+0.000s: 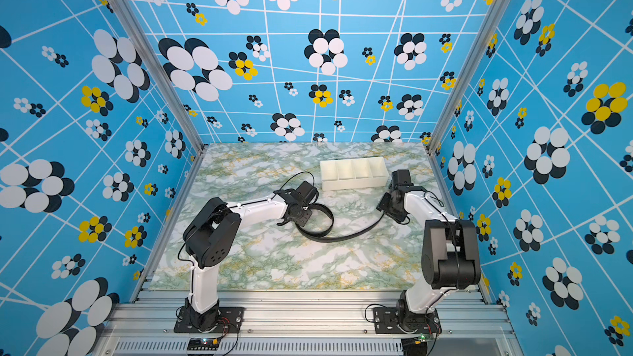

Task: Place the belts into the storage roll
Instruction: Roll the belt at the center of the board.

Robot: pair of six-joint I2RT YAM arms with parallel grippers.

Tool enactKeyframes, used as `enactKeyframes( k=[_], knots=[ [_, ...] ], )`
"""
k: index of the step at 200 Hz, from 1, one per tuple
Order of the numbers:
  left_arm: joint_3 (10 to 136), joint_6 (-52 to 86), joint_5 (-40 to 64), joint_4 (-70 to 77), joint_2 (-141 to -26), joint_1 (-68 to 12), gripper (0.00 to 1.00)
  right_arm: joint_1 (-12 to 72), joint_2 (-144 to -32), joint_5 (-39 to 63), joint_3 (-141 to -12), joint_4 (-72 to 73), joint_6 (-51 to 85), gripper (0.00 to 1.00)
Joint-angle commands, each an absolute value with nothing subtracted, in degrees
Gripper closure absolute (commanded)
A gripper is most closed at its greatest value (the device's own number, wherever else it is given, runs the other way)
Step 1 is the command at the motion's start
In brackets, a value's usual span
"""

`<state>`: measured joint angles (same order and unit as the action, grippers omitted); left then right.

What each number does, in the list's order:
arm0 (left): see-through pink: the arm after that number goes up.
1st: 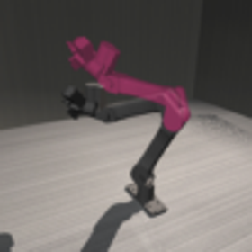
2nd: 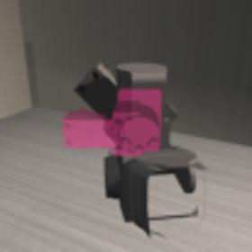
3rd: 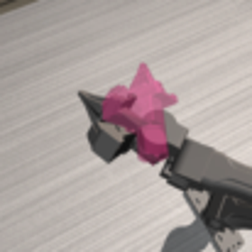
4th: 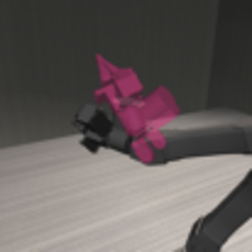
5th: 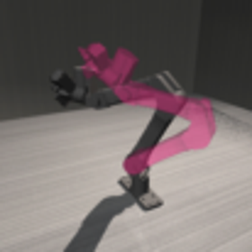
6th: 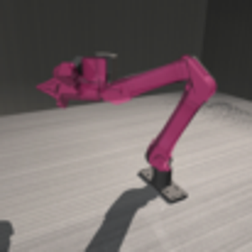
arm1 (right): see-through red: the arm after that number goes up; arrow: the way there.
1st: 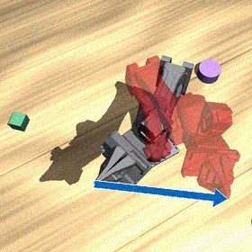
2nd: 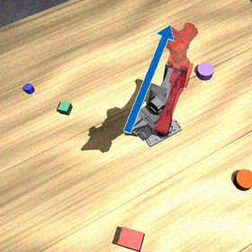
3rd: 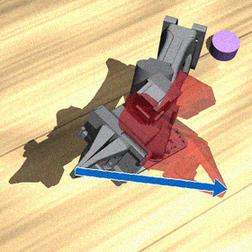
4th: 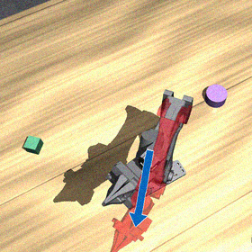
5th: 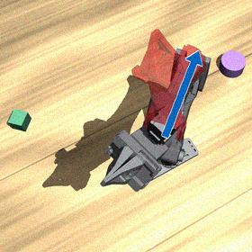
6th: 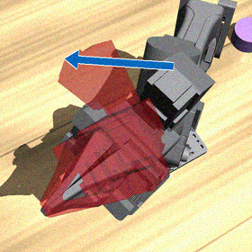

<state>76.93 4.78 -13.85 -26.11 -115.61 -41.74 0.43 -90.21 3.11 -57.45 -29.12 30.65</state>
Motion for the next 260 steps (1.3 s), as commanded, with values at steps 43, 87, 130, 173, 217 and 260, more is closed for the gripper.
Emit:
enactKeyframes(
  k=[43,87,130,173,217,260],
  knots=[
    [75.1,1.46,-8.42,-29.91,-119.6,-46.05,0.89,6.15,-66.53,8.04,-41.36,-30.15,40.96,0.39],
    [74.99,1.83,-6.26,-28.82,-119.68,-48.52,0.89,14.93,-61.67,10.99,-31.89,-23.21,50.53,0.4],
    [75.23,1.03,-4.57,-28.06,-119.79,-51.29,0.89,15.99,-66.9,14.05,-31.22,-15.05,51.09,0.39],
    [75.89,0.27,-2.4,-27.2,-119.81,-53.13,0.89,16.97,-74.04,17.66,-32.68,-8.0,49.55,0.39],
    [78.73,-0.5,-1.33,-28.02,-122.09,-53.35,0.89,18.76,-76.66,19.16,-32.95,-5.51,47.62,0.39],
    [82.62,-1.91,-0.97,-29.35,-124.47,-53.37,0.89,20.68,-76.79,18.32,-34.16,-6.78,44.79,0.39]
  ],
)
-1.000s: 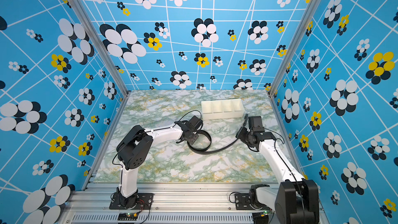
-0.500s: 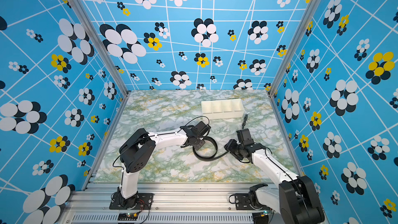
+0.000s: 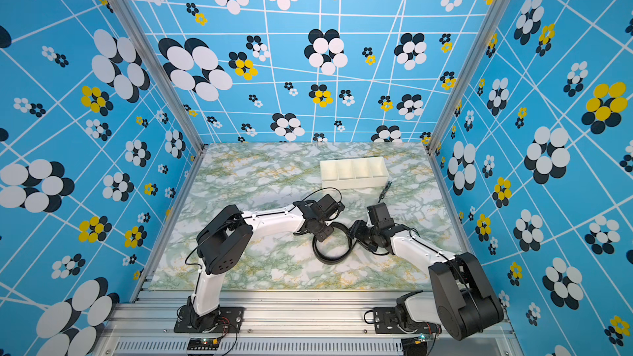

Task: Place the belts into the storage roll
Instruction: Roll the belt at the center of the board.

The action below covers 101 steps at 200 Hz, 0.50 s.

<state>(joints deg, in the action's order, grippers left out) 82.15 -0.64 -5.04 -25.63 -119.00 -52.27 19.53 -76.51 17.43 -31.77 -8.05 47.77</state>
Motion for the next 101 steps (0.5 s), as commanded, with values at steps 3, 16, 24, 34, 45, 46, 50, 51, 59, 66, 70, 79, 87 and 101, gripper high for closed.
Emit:
enactKeyframes(
  k=[3,16,24,34,45,46,50,51,59,66,70,79,87,101],
  knots=[
    [82.84,-2.0,-0.9,-29.43,-124.61,-53.4,0.89,20.73,-76.93,18.1,-34.37,-7.09,44.46,0.39],
    [84.0,-2.34,-0.85,-29.65,-125.05,-53.33,0.89,21.24,-77.78,16.92,-35.68,-9.58,42.85,0.4],
    [84.53,-2.61,-0.88,-29.72,-125.22,-53.37,0.89,21.46,-78.46,16.55,-36.3,-10.91,41.86,0.4],
    [85.16,-3.02,-0.89,-29.65,-125.52,-53.29,0.89,21.53,-79.41,16.06,-36.76,-11.78,41.29,0.41],
    [85.88,-3.46,-0.61,-29.66,-125.76,-53.18,0.89,21.55,-80.44,15.53,-36.96,-12.0,40.9,0.44],
    [85.96,-3.49,-0.57,-29.64,-125.81,-53.18,0.89,21.59,-80.56,15.5,-36.98,-12.02,40.89,0.44],
    [86.24,-3.64,-0.52,-29.7,-125.92,-53.17,0.89,21.68,-80.92,15.14,-37.08,-12.16,40.69,0.46],
    [86.28,-3.71,-0.48,-29.75,-126.02,-53.17,0.89,21.7,-80.98,15.04,-37.13,-12.23,40.61,0.46],
    [86.94,-3.86,-0.48,-29.98,-126.33,-53.16,0.89,21.87,-81.91,13.81,-37.71,-13.08,40.03,0.51],
    [87.42,-4.02,-0.28,-30.14,-126.46,-53.17,0.89,22.1,-82.98,12.82,-38.4,-13.95,39.59,0.56],
    [87.64,-4.09,-0.32,-30.23,-126.57,-53.24,0.89,22.21,-83.58,12.59,-38.64,-14.2,39.39,0.57],
    [88.01,-4.13,-0.18,-30.24,-126.74,-53.16,0.89,22.34,-84.77,12.16,-39.26,-14.6,39.12,0.6],
    [88.35,-4.17,0.0,-30.25,-126.93,-53.0,0.89,22.49,-85.54,12.0,-39.45,-14.56,39.2,0.63],
    [88.84,-3.88,-0.15,-30.45,-127.0,-52.62,0.88,22.65,-86.5,11.07,-39.87,-14.96,39.37,0.74]
  ],
)
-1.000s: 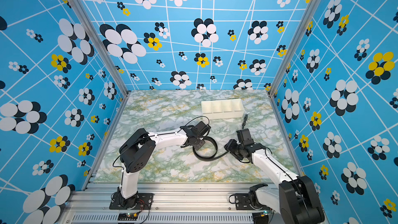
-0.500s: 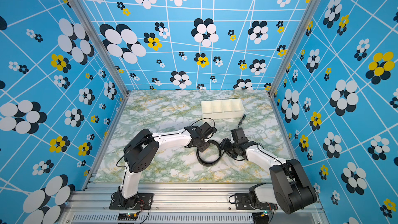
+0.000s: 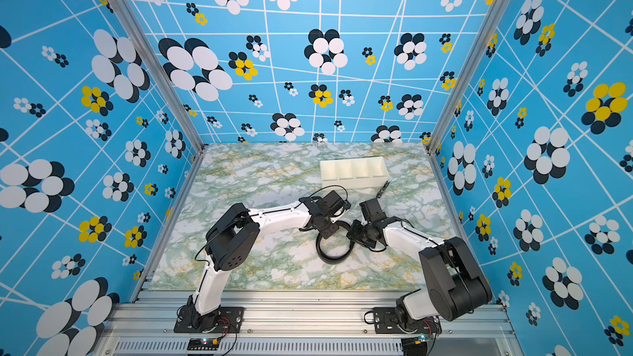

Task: Place the belts into the storage roll
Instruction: Roll the belt at the center of the board.

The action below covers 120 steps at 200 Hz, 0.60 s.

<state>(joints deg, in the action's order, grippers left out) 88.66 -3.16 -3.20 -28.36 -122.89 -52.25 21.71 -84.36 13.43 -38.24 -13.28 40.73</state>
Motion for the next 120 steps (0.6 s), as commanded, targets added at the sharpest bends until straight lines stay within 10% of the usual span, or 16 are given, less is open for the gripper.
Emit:
enactKeyframes(
  k=[1,45,120],
  knots=[
    [88.85,-3.83,-0.16,-30.47,-127.05,-52.63,0.88,22.66,-86.54,10.99,-39.89,-15.04,39.37,0.75],
    [88.67,1.6,-4.13,-31.33,-124.64,-49.5,0.71,22.96,-86.27,6.55,-41.12,-20.7,38.69,0.99],
    [85.58,5.62,1.44,-28.7,-116.07,-44.05,0.58,23.81,-82.36,3.0,-40.27,-29.69,40.25,1.0]
  ],
)
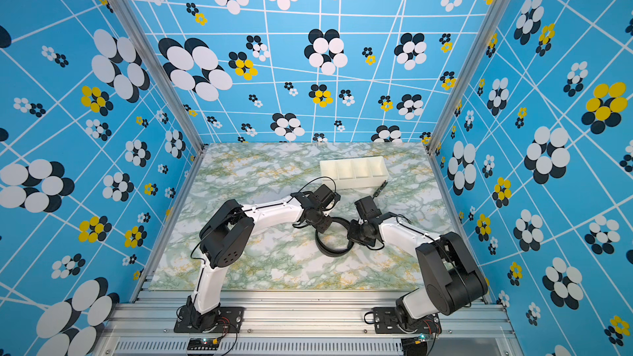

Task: Place the belts into the storage roll
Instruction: Roll the belt at the center of the board.

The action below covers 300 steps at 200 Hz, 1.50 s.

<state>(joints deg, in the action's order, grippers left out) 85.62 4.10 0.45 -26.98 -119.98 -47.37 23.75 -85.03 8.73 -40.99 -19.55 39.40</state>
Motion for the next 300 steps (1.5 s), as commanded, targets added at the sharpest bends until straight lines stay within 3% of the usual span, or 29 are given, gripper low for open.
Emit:
enactKeyframes(
  k=[1,60,65,112,185,228,269,300],
  knots=[
    [85.64,5.62,1.78,-28.68,-116.04,-43.95,0.58,23.81,-82.22,2.86,-40.26,-29.79,40.29,1.0],
    [87.19,7.61,9.05,-24.42,-116.15,-42.32,0.58,23.83,-76.64,-1.94,-40.04,-36.85,40.17,1.0],
    [87.38,8.12,10.06,-23.77,-116.04,-41.94,0.52,23.9,-76.55,-1.93,-39.97,-37.01,40.25,1.0],
    [87.28,13.61,17.38,-19.02,-113.43,-37.26,0.49,24.36,-76.9,-3.07,-39.22,-38.04,37.33,1.0],
    [85.02,12.44,16.94,-18.28,-112.59,-30.94,0.46,33.96,-86.11,-4.93,-48.36,-40.6,27.77,0.99],
    [93.42,11.14,20.83,-19.16,-118.67,-30.94,0.44,40.34,-87.62,-4.82,-50.15,-39.61,23.14,0.99],
    [106.61,7.43,26.37,-22.0,-127.89,-31.37,0.43,40.65,-83.21,-1.76,-47.38,-37.2,20.33,1.0],
    [114.77,2.29,24.82,-26.53,-132.06,-33.23,0.42,40.69,-79.95,-2.37,-45.49,-38.66,18.39,1.0]
  ],
)
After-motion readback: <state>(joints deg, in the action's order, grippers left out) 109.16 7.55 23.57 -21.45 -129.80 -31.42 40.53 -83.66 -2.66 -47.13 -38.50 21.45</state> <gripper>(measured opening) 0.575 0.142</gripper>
